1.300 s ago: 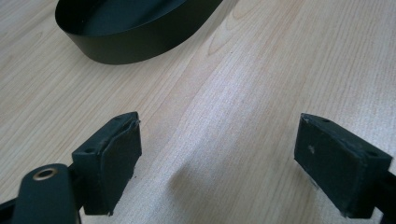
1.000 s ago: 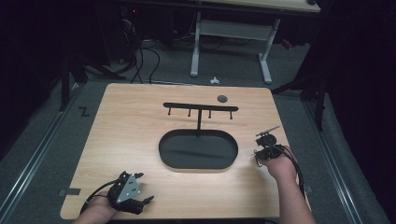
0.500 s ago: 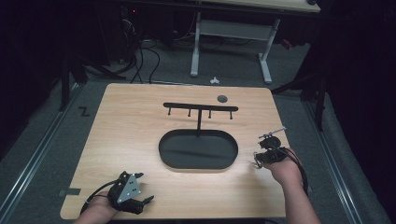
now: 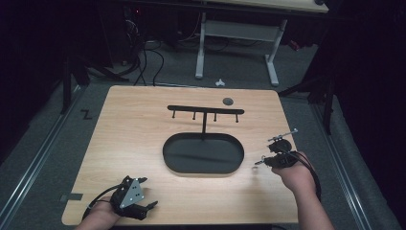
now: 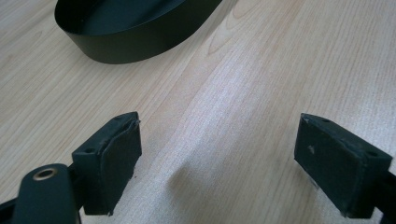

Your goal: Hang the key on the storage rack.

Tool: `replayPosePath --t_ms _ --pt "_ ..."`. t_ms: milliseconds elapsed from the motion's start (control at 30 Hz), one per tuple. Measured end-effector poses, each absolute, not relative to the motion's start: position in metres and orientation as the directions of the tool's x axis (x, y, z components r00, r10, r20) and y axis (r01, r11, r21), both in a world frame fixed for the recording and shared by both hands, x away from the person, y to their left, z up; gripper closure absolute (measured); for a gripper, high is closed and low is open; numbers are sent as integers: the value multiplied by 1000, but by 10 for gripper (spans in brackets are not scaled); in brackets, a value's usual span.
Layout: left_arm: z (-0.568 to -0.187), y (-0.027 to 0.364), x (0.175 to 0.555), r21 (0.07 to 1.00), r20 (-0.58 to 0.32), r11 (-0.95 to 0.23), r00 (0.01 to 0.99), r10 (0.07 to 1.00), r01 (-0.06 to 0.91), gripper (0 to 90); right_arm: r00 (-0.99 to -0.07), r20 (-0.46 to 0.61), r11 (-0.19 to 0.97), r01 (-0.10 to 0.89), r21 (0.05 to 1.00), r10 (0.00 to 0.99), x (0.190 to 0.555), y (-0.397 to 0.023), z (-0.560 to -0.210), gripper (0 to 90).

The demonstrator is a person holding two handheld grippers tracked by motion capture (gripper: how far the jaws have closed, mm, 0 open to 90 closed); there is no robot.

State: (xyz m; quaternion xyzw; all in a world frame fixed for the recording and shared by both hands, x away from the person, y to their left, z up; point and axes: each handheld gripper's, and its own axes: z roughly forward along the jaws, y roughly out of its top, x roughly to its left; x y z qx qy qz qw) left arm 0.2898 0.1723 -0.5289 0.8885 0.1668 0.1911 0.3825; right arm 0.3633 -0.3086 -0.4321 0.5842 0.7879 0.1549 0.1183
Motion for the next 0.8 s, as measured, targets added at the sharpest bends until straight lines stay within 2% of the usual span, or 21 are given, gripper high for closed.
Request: replayPosePath --t_ms 333,800 --pt "-529 172 290 742 209 -653 873 441 152 153 -274 8 253 899 356 962 359 -306 -417 882" --pt "-529 172 290 743 206 -651 873 442 154 153 -316 21 294 903 313 949 357 -293 -402 881"
